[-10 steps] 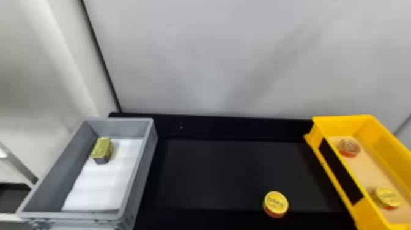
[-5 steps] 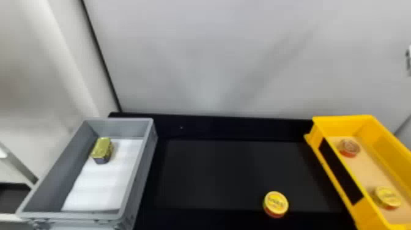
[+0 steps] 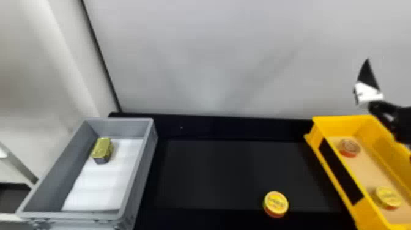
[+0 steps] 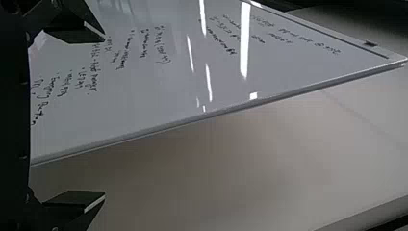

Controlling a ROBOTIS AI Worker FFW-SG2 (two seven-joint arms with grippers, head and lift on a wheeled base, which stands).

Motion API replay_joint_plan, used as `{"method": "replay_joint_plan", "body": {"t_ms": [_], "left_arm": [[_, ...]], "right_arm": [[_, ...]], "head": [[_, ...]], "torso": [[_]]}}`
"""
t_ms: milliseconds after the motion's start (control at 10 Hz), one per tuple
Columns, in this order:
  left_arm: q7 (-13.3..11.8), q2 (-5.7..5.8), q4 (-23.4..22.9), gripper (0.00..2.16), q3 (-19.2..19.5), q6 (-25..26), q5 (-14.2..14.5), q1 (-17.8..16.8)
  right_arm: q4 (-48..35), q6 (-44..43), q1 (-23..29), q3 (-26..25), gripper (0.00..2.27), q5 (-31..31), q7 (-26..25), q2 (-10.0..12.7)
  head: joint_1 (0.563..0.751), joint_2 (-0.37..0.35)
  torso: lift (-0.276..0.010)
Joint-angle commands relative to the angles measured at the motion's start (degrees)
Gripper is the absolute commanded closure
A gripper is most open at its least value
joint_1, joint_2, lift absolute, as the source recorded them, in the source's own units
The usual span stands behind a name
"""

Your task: Pick up the round yellow can and place it in the yellow rectangular box

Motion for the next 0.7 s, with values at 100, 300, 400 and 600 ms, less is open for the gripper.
{"method": "replay_joint_plan", "body": {"t_ms": [100,300,400,600], "left_arm": [[0.0,-0.15,0.2,0.12,0.1,0.0,0.0,0.0],[0.0,-0.15,0.3,0.12,0.1,0.0,0.0,0.0],[0.0,-0.15,0.4,0.12,0.2,0.0,0.0,0.0],[0.0,-0.15,0.4,0.13,0.3,-0.1,0.0,0.1]], "right_arm": [[0.0,2.0,2.7,3.0,0.19,-1.5,1.4,-0.2],[-0.1,3.5,4.5,5.5,0.2,-2.3,2.2,-0.1],[0.1,4.1,5.8,6.8,0.2,-2.5,3.1,-0.3],[1.4,4.4,8.8,10.3,0.22,-3.0,4.4,-0.3]], "head": [[0.694,0.014],[0.694,0.014],[0.694,0.014],[0.694,0.014]], "torso": [[-0.09],[-0.09],[-0.09],[-0.09]]}}
